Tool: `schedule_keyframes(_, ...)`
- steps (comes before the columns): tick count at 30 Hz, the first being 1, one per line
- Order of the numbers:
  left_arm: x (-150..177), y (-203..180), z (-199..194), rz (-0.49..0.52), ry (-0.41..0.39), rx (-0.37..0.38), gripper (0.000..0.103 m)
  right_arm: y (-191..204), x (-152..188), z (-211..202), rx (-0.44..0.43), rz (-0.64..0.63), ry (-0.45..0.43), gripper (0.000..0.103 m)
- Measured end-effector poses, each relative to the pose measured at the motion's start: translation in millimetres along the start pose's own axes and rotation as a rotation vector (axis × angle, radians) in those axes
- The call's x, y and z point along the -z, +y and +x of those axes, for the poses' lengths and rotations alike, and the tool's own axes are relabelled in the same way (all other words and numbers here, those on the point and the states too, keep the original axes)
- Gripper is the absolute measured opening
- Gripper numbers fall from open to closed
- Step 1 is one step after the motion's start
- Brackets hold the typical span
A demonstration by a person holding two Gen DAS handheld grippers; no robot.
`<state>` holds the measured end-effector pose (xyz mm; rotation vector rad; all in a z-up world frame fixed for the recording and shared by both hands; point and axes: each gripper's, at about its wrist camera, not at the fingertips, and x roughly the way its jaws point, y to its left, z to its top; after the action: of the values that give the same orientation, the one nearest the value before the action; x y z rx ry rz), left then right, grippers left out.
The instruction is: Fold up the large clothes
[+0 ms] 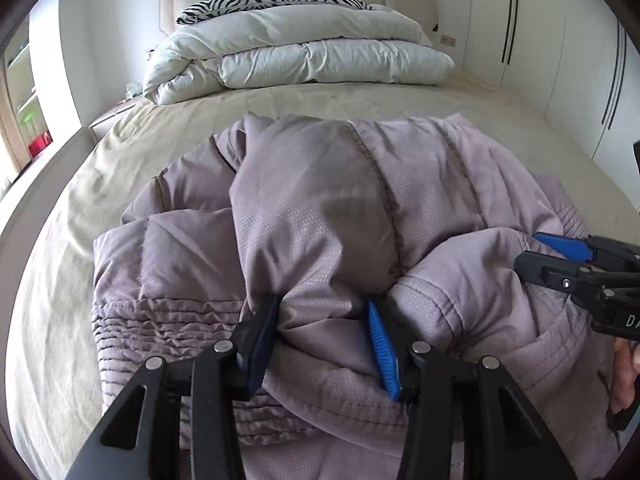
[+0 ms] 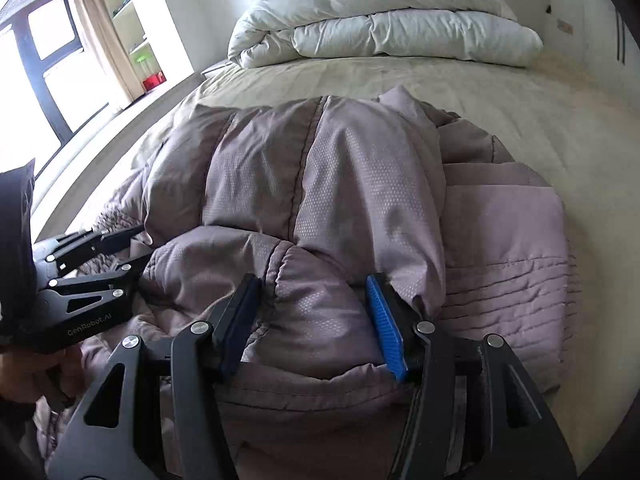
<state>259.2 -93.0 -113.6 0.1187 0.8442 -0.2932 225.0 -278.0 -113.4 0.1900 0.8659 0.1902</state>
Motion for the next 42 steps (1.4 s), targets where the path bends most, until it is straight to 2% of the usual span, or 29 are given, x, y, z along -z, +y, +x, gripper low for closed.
schedule_keyframes(2, 3, 0, -22, -0.022, -0.061, -0.028, 0.050, 5, -2, -34, -0.014, -0.005, -0.085, 0.053)
schedule_keyframes(3, 6, -2, -29, -0.024, -0.085, -0.048, 0.053, 11, 0, -46, -0.005, -0.034, -0.117, 0.053)
schedule_keyframes(4, 9, -4, -31, -0.016, -0.096, -0.067, 0.055, 18, 3, -52, 0.011, -0.064, -0.121, 0.053)
schedule_keyframes(6, 17, -12, -18, 0.027, -0.059, -0.097, 0.059, 27, 14, -41, 0.061, -0.126, -0.057, 0.053)
schedule_keyframes(8, 22, -14, -3, 0.040, -0.029, -0.103, 0.063, 29, 27, -12, 0.128, -0.188, 0.020, 0.055)
schedule_keyframes(9, 22, -13, -1, 0.037, -0.026, -0.115, 0.069, 28, 32, -8, 0.137, -0.205, 0.009, 0.055)
schedule_keyframes(10, 19, -9, -1, 0.017, -0.016, -0.104, 0.070, 29, 33, -10, 0.144, -0.209, -0.005, 0.055)
schedule_keyframes(13, 16, 3, -25, -0.048, -0.031, -0.047, 0.070, 30, 29, -32, 0.137, -0.128, -0.022, 0.056)
schedule_keyframes(15, 23, 7, -52, -0.050, -0.054, -0.044, 0.077, 27, 30, -64, 0.088, -0.071, -0.081, 0.063)
schedule_keyframes(16, 30, 12, -68, -0.062, -0.065, -0.033, 0.079, 26, 33, -83, 0.063, -0.058, -0.115, 0.074)
schedule_keyframes(17, 40, 18, -84, -0.078, -0.070, -0.019, 0.083, 26, 39, -103, 0.037, -0.051, -0.145, 0.081)
schedule_keyframes(19, 64, 31, -116, -0.113, -0.067, 0.012, 0.086, 23, 56, -145, -0.037, -0.044, -0.183, 0.083)
schedule_keyframes(21, 96, 47, -145, -0.145, -0.040, 0.028, 0.091, 17, 77, -175, -0.109, -0.029, -0.159, 0.084)
schedule_keyframes(23, 133, 63, -171, -0.182, 0.000, 0.047, 0.092, 11, 104, -199, -0.174, -0.007, -0.097, 0.084)
schedule_keyframes(26, 192, 82, -199, -0.251, 0.095, 0.091, 0.092, -1, 157, -229, -0.165, 0.021, -0.013, 0.084)
schedule_keyframes(30, 262, 96, -230, -0.322, 0.198, 0.097, 0.092, -28, 227, -263, -0.167, 0.115, 0.069, 0.084)
schedule_keyframes(35, 330, 103, -239, -0.469, 0.305, 0.176, 0.092, -70, 290, -292, -0.183, 0.271, 0.093, 0.084)
schedule_keyframes(39, 351, 98, -231, -0.533, 0.356, 0.282, 0.092, -92, 325, -304, -0.160, 0.353, 0.124, 0.084)
schedule_keyframes(42, 356, 95, -219, -0.560, 0.370, 0.344, 0.092, -101, 343, -303, -0.200, 0.400, 0.176, 0.084)
